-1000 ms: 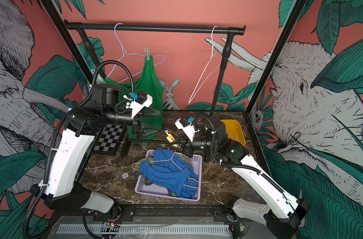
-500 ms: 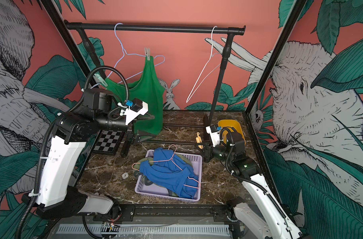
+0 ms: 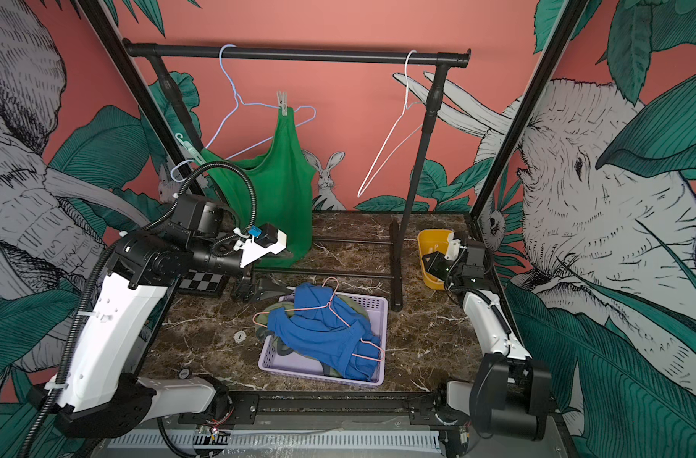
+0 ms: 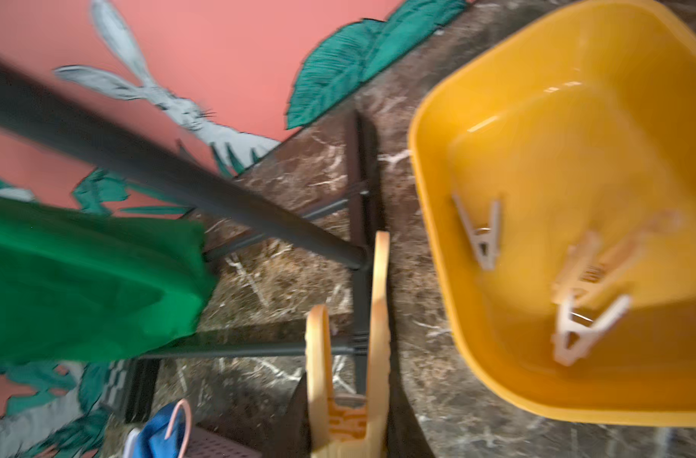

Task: Remove the clothespins securing tank tops to the hanger
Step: Place the clothespin in the storage box.

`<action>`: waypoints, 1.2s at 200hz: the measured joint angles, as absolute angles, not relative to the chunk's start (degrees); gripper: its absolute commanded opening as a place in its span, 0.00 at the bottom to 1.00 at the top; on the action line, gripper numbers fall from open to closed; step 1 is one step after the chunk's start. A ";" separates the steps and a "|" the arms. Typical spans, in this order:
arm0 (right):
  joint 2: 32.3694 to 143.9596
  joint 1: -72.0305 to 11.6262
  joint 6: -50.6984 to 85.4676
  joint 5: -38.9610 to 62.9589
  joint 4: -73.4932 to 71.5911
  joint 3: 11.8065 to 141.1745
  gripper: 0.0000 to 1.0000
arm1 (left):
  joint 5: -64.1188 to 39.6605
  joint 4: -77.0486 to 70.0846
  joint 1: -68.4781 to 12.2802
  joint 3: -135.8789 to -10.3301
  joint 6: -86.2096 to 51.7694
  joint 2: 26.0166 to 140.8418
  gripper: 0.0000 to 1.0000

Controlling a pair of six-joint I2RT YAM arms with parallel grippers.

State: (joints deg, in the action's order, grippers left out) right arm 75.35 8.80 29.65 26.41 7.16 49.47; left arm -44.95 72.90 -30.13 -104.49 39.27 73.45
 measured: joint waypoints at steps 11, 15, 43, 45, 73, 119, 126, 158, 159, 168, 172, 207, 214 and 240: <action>77.84 10.48 29.93 25.12 7.03 50.13 0.01 | -44.97 72.97 -30.13 -103.72 39.51 73.03 0.89; 78.56 11.03 30.04 24.82 7.07 50.39 0.01 | -44.97 72.99 -30.13 -103.48 39.57 72.95 0.89; 85.52 14.59 30.83 24.38 6.26 53.45 0.02 | -45.06 72.95 -30.13 -102.06 39.81 72.69 0.89; 86.06 14.79 30.85 24.38 6.24 53.71 0.02 | -45.08 72.95 -30.13 -101.95 39.83 72.69 0.89; 93.10 15.57 30.81 24.56 6.66 57.36 0.03 | -45.10 72.97 -30.20 -101.01 40.10 72.69 0.89; 98.41 15.53 30.02 24.93 8.47 58.06 0.22 | -45.12 72.97 -30.24 -100.86 40.16 72.64 0.90; 98.59 15.53 29.91 24.97 8.73 58.06 0.26 | -45.12 72.97 -30.24 -100.86 40.16 72.64 0.90; 98.61 15.51 29.17 25.54 8.86 58.59 0.42 | -45.12 72.97 -30.24 -100.75 40.18 72.62 0.90; 98.61 15.51 29.17 25.54 8.86 58.59 0.42 | -45.12 72.99 -30.24 -100.75 40.18 72.62 0.90; 98.54 15.51 29.17 25.76 8.80 58.59 0.43 | -45.08 73.01 -30.24 -100.71 40.27 72.62 0.90; 98.52 15.51 29.19 25.80 8.78 58.59 0.44 | -45.08 73.03 -30.24 -100.71 40.32 72.64 0.91; 97.47 15.49 29.12 26.11 10.17 58.65 0.45 | -44.71 73.56 -30.52 -100.71 40.77 72.77 0.91; 96.66 15.49 29.08 26.13 10.59 58.48 0.44 | -44.51 73.69 -30.57 -100.77 40.97 72.77 0.92; 88.82 15.25 28.97 25.17 12.32 55.29 0.42 | -43.53 74.96 -30.61 -102.00 41.85 72.95 0.92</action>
State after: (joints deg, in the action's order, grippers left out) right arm 88.82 15.25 28.97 25.17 12.32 55.29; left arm -43.53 74.96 -30.61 -102.00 41.85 72.95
